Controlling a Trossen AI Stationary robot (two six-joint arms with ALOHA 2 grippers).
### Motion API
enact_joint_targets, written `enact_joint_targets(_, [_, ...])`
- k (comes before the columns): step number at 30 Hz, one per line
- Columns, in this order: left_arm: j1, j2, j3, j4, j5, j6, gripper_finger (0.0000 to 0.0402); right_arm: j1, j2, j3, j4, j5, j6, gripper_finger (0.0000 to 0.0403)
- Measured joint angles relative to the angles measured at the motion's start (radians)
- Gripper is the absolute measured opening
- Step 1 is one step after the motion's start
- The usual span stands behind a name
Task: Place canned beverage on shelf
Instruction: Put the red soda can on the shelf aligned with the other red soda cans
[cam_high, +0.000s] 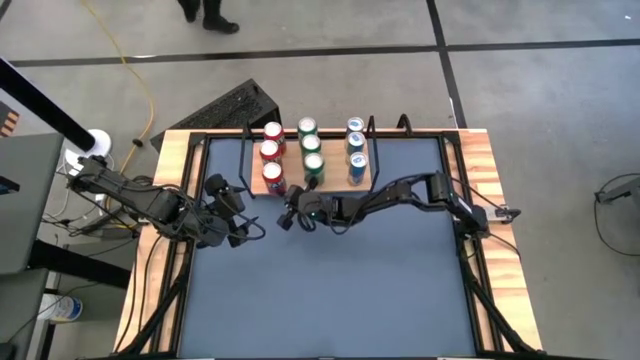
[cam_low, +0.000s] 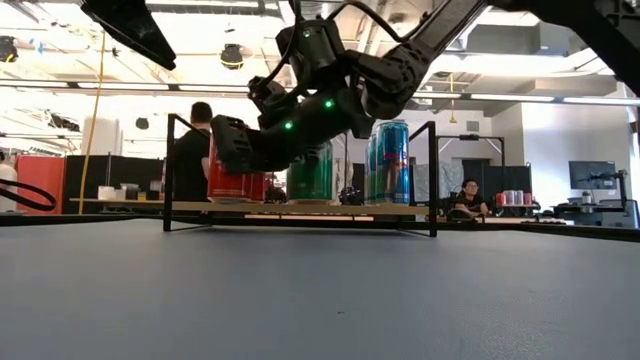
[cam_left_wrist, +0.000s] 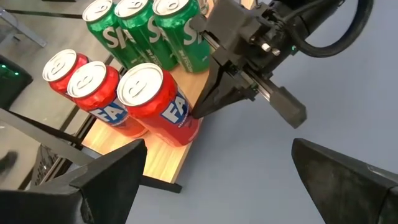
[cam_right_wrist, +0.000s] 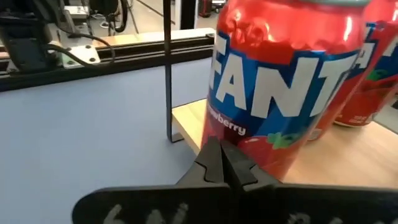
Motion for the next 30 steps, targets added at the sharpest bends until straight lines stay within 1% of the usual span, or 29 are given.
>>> enact_joint_targets(8, [0.0, 0.0, 0.0, 0.001, 0.0, -0.014, 0.0391, -0.022, 0.0, 0.0, 0.07, -0.057, -0.02, 0.0])
enact_joint_targets(13, [0.0, 0.0, 0.0, 0.001, 0.0, -0.018, 0.0391, -0.018, 0.0, 0.0, 0.068, -0.109, -0.026, 0.0])
enact_joint_targets(17, [0.0, 0.0, 0.0, 0.0, -0.001, -0.013, 0.0391, -0.013, 0.0, 0.0, 0.072, -0.101, -0.038, 0.0])
enact_joint_targets(22, [0.0, 0.0, 0.0, 0.0, 0.0, -0.024, 0.0391, -0.035, 0.0, 0.0, 0.134, -0.1, -0.039, 0.0])
enact_joint_targets(28, [0.0, 0.0, 0.0, -0.001, 0.005, -0.04, 0.0391, -0.048, 0.0, 0.0, 0.159, -0.099, -0.039, 0.0])
enact_joint_targets(30, [0.0, 0.0, 0.0, -0.001, 0.005, -0.039, 0.0391, -0.044, 0.0, 0.0, 0.145, -0.12, -0.039, 0.0])
